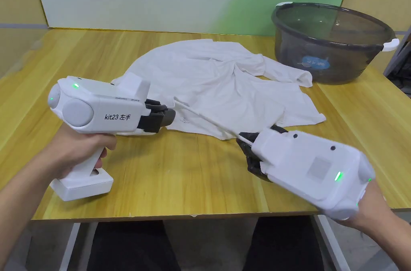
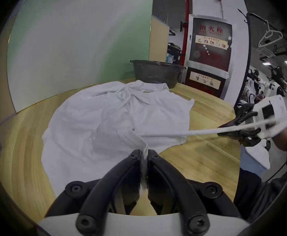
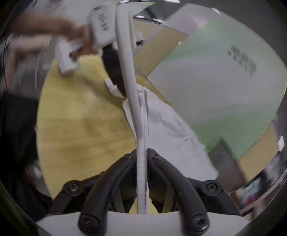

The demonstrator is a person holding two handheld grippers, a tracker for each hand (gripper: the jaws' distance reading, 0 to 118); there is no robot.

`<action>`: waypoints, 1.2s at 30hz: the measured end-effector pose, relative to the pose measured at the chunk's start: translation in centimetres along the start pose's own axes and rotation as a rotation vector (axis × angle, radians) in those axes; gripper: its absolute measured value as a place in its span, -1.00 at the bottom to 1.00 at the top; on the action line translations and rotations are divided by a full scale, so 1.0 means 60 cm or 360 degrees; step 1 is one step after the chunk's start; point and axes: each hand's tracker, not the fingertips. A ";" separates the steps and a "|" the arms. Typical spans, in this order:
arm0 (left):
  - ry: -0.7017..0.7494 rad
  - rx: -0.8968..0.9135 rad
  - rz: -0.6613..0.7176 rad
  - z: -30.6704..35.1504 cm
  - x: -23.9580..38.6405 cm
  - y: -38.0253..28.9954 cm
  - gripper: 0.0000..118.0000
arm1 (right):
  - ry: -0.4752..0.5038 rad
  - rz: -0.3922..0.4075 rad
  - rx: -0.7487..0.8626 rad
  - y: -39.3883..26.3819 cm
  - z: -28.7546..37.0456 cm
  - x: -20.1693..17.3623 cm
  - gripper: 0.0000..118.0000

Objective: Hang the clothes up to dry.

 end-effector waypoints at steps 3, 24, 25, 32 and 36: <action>0.0021 0.0023 0.0016 0.000 -0.003 0.002 -0.96 | 0.0159 -0.0362 0.0069 -0.005 0.006 0.032 -0.83; -0.0168 0.0100 -0.0021 0.024 0.001 -0.002 -0.96 | 0.0348 -0.0840 -0.0014 0.076 -0.107 0.050 -0.83; -0.0171 0.0116 -0.0025 0.027 0.001 -0.003 -0.96 | 0.0356 -0.0862 -0.0017 0.082 -0.118 0.052 -0.83; -0.0188 0.0148 -0.0025 0.039 -0.004 -0.001 -0.96 | 0.0374 -0.0802 -0.0112 0.138 -0.197 0.053 -0.83; -0.0224 0.0150 0.0003 0.046 -0.011 -0.012 -0.96 | 0.0386 -0.0782 -0.0140 0.154 -0.223 0.052 -0.83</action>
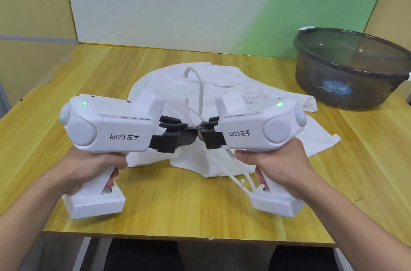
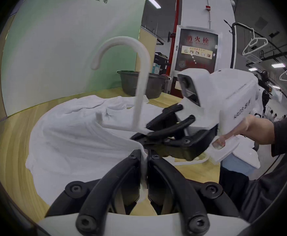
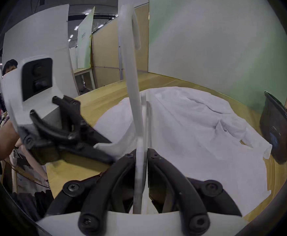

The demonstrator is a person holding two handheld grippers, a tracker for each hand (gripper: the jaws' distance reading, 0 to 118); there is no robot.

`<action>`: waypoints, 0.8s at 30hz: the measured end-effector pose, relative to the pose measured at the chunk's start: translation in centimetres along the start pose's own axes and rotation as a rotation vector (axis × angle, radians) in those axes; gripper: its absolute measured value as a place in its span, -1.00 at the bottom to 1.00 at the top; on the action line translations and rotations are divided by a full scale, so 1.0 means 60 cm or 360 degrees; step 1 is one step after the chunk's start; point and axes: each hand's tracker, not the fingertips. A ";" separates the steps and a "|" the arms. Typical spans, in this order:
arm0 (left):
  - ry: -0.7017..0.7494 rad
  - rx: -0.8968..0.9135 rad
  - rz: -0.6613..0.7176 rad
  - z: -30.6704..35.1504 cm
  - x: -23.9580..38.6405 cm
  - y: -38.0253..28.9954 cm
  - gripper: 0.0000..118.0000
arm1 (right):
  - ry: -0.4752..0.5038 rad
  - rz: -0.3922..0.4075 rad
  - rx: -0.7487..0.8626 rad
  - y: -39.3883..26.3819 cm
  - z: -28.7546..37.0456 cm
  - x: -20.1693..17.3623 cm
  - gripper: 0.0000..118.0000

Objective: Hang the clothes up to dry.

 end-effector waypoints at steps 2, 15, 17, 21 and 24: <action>0.0005 0.0020 0.0012 0.006 -0.002 -0.005 -0.96 | 0.0024 -0.0005 -0.0005 0.000 -0.007 0.004 -0.83; 0.0107 0.0322 -0.0004 0.041 -0.022 0.034 -0.95 | 0.0172 0.0295 0.0004 -0.015 0.010 0.014 -0.83; -0.0011 0.0279 -0.0065 0.036 -0.021 0.030 -0.95 | 0.0196 0.0275 0.0000 -0.010 0.001 0.017 -0.83; -0.0081 0.0215 -0.0103 0.032 -0.018 0.026 -0.96 | 0.0282 0.0248 0.0018 -0.007 -0.013 0.025 -0.83; -0.0245 0.0158 -0.0114 0.042 -0.020 0.019 -0.96 | 0.0336 0.0159 0.0111 -0.006 -0.021 0.040 -0.83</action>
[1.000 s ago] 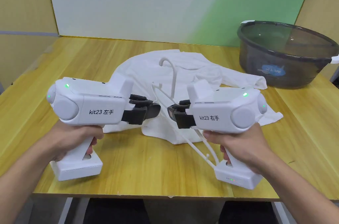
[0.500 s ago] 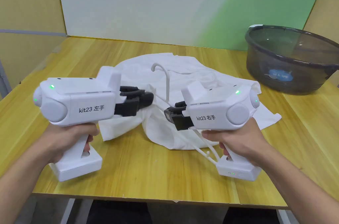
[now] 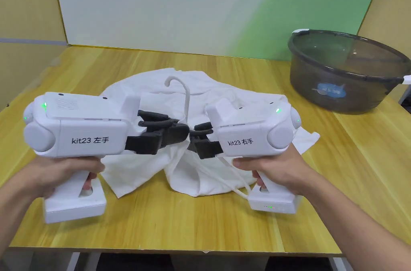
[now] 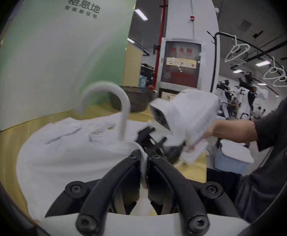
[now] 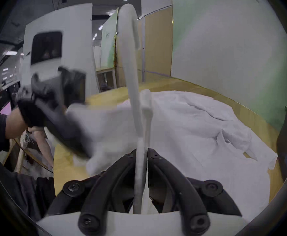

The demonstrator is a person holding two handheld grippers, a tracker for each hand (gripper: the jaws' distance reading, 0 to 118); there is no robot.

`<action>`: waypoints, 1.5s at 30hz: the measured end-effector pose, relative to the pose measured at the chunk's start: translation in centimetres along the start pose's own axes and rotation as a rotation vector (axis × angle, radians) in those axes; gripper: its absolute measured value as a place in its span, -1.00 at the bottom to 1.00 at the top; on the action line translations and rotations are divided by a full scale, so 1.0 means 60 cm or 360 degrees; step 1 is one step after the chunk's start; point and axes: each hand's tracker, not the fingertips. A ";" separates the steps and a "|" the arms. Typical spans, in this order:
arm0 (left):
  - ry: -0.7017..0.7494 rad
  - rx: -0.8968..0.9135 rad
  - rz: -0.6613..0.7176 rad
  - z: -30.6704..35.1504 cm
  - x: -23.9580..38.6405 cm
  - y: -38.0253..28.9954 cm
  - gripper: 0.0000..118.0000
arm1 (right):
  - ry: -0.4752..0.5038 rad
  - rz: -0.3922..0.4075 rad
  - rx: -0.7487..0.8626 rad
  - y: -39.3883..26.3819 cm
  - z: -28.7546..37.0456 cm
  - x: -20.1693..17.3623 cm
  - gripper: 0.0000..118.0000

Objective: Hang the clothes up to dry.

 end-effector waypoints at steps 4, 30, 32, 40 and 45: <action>0.0019 -0.0169 0.0029 0.003 0.004 -0.016 -0.96 | 0.0062 -0.0148 0.0223 -0.010 0.015 0.018 -0.83; 0.0100 -0.0610 -0.0800 0.044 -0.006 0.225 0.89 | 0.0408 0.0127 0.0390 -0.023 0.092 0.068 -0.83; 0.0019 -0.0663 -0.0764 0.027 -0.031 0.258 0.89 | 0.0482 0.0166 0.0348 -0.012 0.095 0.066 -0.83; -0.0443 -0.1144 -0.0508 -0.075 -0.088 0.226 0.88 | 0.0650 0.0270 0.0215 0.027 0.090 0.085 -0.83; -0.0454 -0.1018 -0.0513 -0.068 -0.122 0.205 0.77 | 0.0672 0.0301 0.0179 0.038 0.081 0.098 -0.83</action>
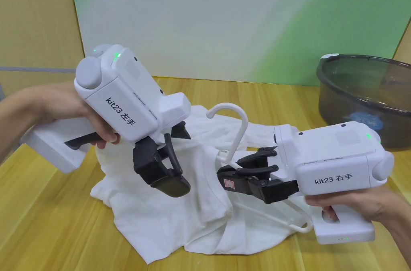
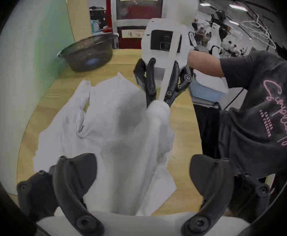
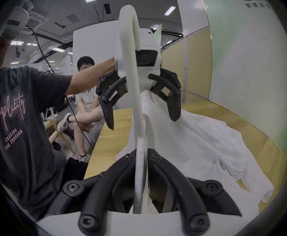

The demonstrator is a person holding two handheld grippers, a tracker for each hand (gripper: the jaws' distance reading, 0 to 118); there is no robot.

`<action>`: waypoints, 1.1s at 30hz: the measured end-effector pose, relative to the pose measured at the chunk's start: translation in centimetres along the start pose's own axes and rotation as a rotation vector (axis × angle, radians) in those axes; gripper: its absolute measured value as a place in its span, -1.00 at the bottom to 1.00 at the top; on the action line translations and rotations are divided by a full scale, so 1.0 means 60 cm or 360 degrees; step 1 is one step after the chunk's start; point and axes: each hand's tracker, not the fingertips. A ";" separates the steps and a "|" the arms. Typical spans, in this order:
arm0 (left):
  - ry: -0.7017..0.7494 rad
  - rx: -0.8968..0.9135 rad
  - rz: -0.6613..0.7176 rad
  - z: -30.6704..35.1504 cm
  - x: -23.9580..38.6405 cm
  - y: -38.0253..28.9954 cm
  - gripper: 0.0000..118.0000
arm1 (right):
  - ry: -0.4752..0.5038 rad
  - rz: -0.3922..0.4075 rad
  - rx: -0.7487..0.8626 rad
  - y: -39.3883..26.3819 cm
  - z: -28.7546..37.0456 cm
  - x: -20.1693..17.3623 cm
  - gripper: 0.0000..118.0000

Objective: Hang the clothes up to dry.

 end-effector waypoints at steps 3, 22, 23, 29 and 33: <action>-0.0011 0.0069 0.0048 0.002 0.001 -0.010 -0.12 | 0.0024 -0.0003 -0.0016 0.003 -0.007 -0.002 -0.83; 0.0133 0.0556 0.0437 -0.065 0.026 -0.149 -0.97 | -0.0817 -0.0162 0.0324 0.060 0.107 -0.033 1.00; 0.0136 0.0598 0.0463 -0.065 0.026 -0.160 -0.97 | -0.0785 -0.0067 0.0451 0.060 0.121 -0.034 1.00; 0.0176 0.0713 0.0594 -0.082 0.070 -0.170 -0.97 | -0.0769 -0.0533 0.0163 0.044 0.097 -0.074 1.00; 0.0184 0.0743 0.0595 -0.089 0.068 -0.171 -0.97 | -0.0888 -0.0847 -0.0266 -0.032 0.001 -0.108 1.00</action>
